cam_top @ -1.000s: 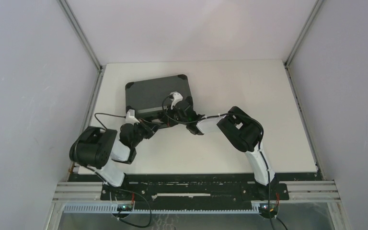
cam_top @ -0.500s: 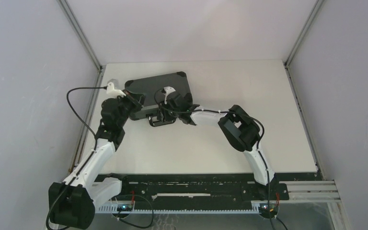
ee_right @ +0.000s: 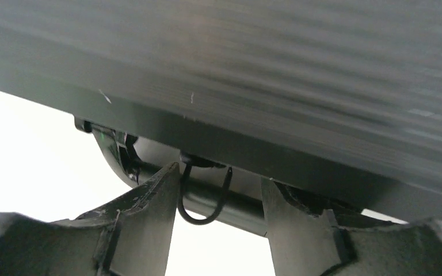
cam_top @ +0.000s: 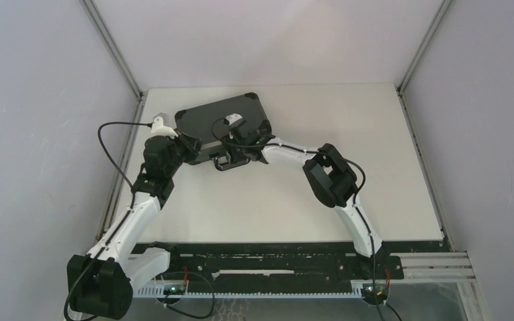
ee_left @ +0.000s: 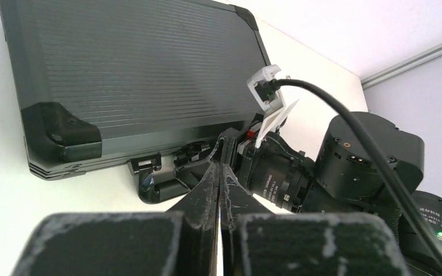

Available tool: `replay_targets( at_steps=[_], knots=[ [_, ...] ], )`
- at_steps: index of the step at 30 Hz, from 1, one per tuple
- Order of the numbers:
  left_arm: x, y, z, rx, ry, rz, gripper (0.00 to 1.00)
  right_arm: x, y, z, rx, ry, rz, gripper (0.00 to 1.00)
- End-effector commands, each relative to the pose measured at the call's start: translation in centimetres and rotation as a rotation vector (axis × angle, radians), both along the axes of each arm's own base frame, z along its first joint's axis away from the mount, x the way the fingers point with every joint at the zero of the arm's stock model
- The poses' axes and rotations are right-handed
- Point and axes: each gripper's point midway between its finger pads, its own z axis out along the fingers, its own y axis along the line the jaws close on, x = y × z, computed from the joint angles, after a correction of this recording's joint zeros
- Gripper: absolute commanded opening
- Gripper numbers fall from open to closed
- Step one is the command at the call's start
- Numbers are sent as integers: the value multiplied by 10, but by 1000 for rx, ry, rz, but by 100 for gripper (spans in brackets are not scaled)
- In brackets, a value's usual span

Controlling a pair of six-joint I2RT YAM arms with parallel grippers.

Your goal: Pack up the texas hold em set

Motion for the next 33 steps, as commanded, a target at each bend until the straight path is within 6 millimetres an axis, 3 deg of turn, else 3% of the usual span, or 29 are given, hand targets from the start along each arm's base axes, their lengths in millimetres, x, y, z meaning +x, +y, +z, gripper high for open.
replay_targets(
  at_steps=[1, 3, 6, 11, 17, 20, 27, 33],
  knots=[
    [2, 7, 4, 28, -25, 16, 2, 8, -60, -34, -207, 61, -56, 60],
    [1, 8, 2, 29, -25, 23, 2, -2, -67, -43, -245, 109, -40, 59],
    [0, 9, 2, 29, -26, 27, 2, -20, -88, -57, -295, 209, -44, 41],
    [0, 8, 1, 21, -28, 23, 2, -45, -116, -68, -320, 317, -48, 28],
    [1, 8, -2, 19, -28, 28, 1, -68, -147, -70, -331, 407, -58, 28],
    [2, 9, -4, 19, -24, 32, 1, -88, -157, -74, -334, 436, -53, 23],
    [3, 7, -7, 13, -18, 26, 1, -133, -166, -74, -299, 483, -27, 22],
    [10, 3, 7, 3, -42, 8, 1, -183, -158, -73, -288, 506, 27, 23]
  ],
)
